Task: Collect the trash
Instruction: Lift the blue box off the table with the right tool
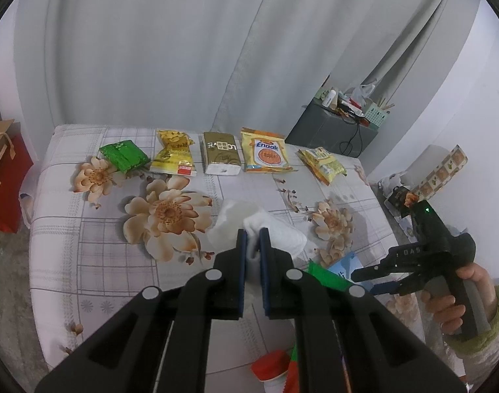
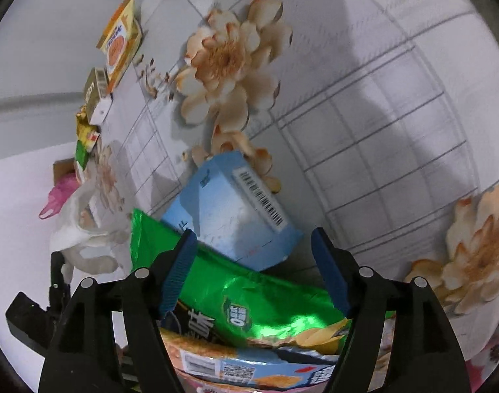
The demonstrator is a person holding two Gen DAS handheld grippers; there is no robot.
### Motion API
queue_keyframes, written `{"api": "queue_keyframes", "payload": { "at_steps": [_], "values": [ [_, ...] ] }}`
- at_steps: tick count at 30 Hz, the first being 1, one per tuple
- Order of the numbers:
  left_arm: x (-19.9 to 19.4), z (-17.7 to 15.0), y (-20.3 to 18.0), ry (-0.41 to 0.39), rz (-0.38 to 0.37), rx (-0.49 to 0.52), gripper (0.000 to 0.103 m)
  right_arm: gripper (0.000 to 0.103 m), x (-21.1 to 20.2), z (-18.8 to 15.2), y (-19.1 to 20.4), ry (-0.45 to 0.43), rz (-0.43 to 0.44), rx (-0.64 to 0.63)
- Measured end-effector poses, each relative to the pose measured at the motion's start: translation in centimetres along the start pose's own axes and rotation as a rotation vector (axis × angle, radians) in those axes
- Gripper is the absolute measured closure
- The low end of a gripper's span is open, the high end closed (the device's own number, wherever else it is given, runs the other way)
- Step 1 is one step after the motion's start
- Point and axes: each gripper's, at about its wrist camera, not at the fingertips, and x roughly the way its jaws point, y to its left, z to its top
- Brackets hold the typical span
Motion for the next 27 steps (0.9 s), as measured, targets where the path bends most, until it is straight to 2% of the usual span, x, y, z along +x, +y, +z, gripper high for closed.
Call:
{"api": "queue_keyframes", "payload": {
  "at_steps": [5,10,17,21,27],
  "values": [
    [0.0,0.0,0.1,0.002,0.000,0.000,0.096,0.032,0.0,1.4,1.0,-0.015,0.038,0.025],
    [0.0,0.0,0.0,0.003,0.004,0.002,0.096,0.032,0.3,2.7,3.2,-0.049,0.002,0.005],
    [-0.3,0.1,0.3,-0.009,0.014,-0.014,0.096,0.031,2.6,3.5,8.2,-0.105,-0.129,-0.086],
    [-0.4,0.0,1.0,-0.010,0.023,-0.028,0.096,0.027,3.6,3.3,9.9,-0.144,-0.202,-0.118],
    [-0.7,-0.3,2.0,-0.009,0.034,-0.046,0.096,0.022,6.7,2.3,13.5,-0.210,-0.384,-0.219]
  ]
}}
